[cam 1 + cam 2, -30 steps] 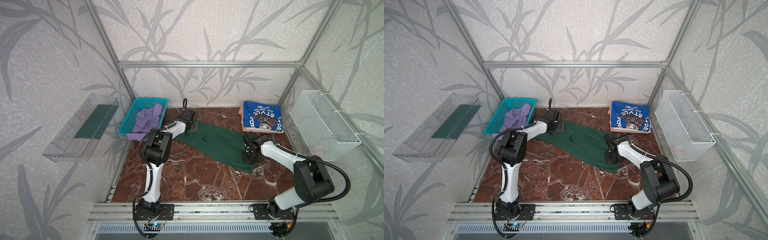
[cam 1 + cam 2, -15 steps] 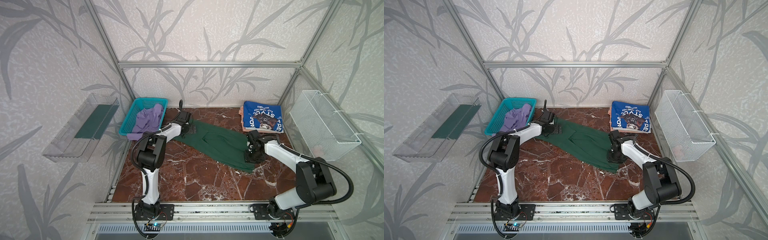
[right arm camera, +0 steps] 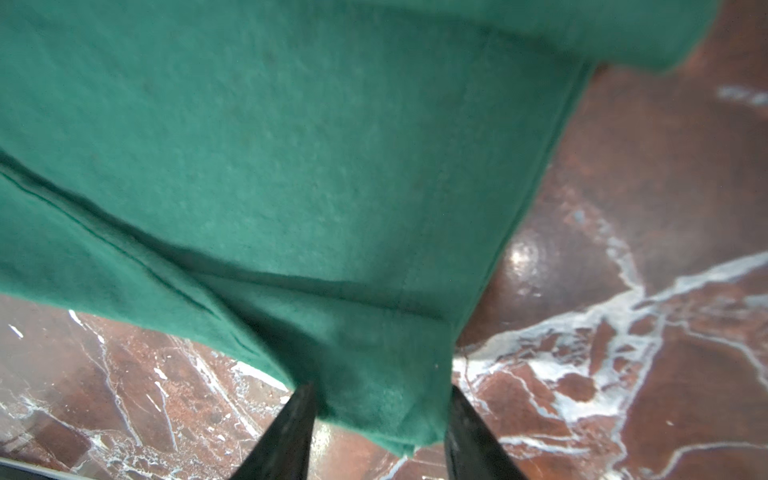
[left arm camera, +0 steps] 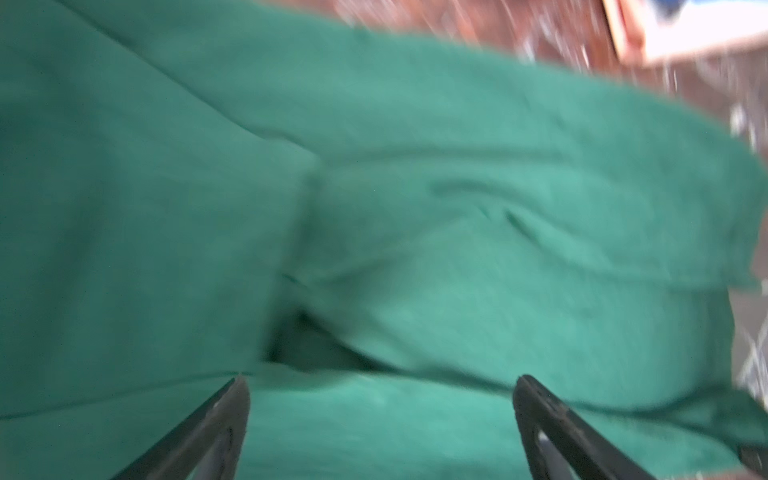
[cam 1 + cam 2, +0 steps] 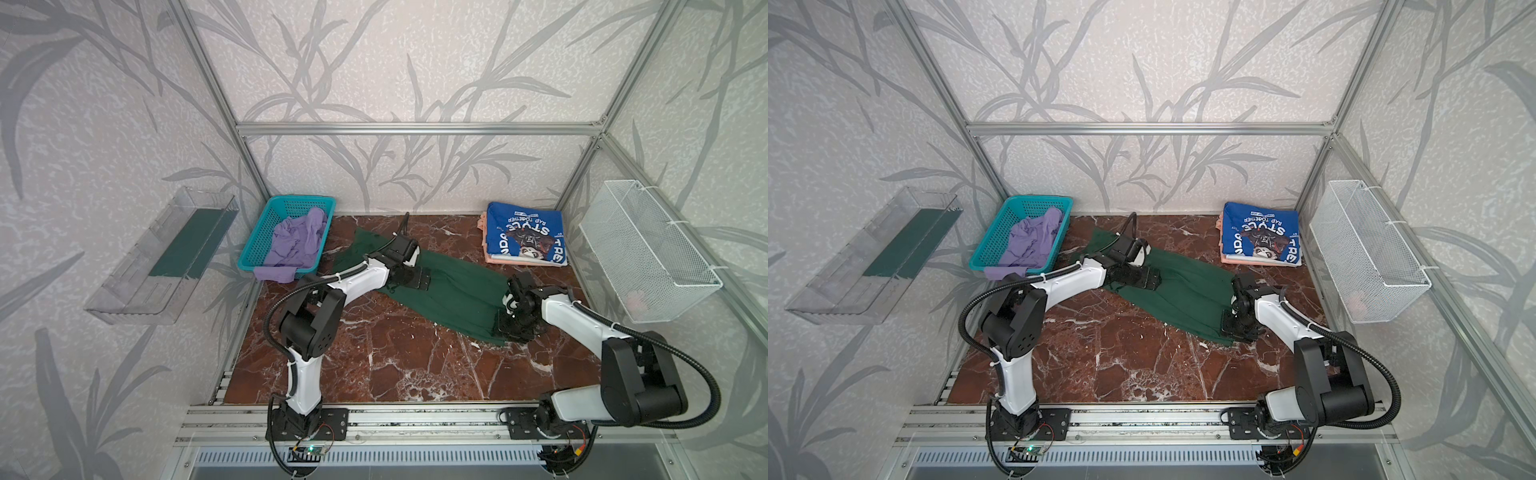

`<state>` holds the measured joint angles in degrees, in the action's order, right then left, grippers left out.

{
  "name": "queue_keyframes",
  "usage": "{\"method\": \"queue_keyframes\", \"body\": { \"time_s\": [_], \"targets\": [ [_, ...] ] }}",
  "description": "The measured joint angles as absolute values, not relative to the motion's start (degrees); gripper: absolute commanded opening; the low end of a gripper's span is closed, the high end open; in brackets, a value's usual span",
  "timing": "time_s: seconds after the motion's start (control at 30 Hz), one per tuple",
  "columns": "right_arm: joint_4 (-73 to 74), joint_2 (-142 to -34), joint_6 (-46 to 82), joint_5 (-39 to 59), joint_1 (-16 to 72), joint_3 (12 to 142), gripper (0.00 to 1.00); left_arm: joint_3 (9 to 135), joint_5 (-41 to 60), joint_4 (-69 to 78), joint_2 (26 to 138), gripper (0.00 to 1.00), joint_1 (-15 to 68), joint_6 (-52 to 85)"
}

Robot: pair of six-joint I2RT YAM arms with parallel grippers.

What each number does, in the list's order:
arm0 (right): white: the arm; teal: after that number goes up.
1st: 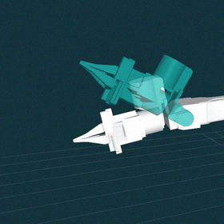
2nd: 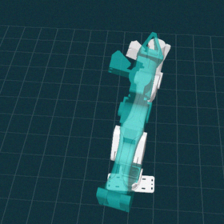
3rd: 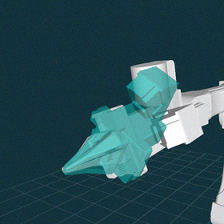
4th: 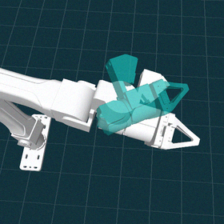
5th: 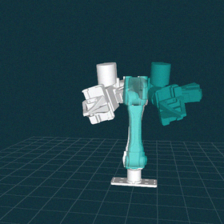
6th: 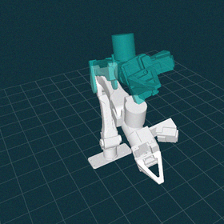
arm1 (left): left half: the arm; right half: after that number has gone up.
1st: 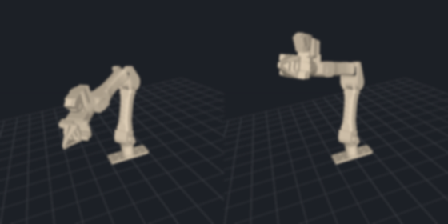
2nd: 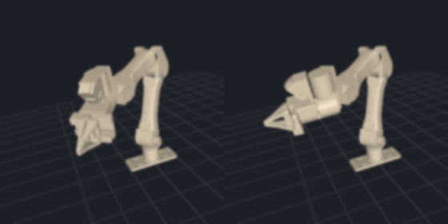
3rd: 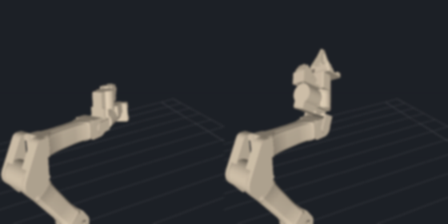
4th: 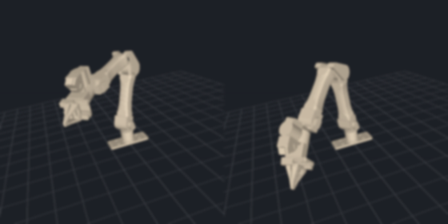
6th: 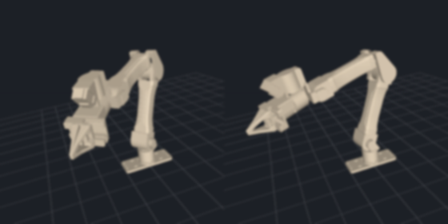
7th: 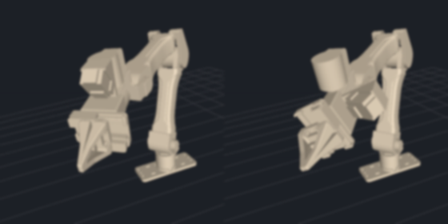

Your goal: Fold and stack the t-shirts

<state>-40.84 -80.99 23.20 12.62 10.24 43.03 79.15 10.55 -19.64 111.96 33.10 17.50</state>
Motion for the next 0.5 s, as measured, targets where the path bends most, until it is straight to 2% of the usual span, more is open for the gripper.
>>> {"method": "queue_keyframes", "body": {
  "time_s": [0.4,0.5],
  "targets": [
    [-39.7,-81.0,23.5,13.1,10.1,42.1,0.51,83.1,9.5,-25.8,116.8,0.76,36.0,16.2],
    [-39.7,-81.0,23.5,13.1,10.1,42.1,0.50,83.6,8.6,-26.6,118.0,0.63,37.0,16.2]
  ]
}}
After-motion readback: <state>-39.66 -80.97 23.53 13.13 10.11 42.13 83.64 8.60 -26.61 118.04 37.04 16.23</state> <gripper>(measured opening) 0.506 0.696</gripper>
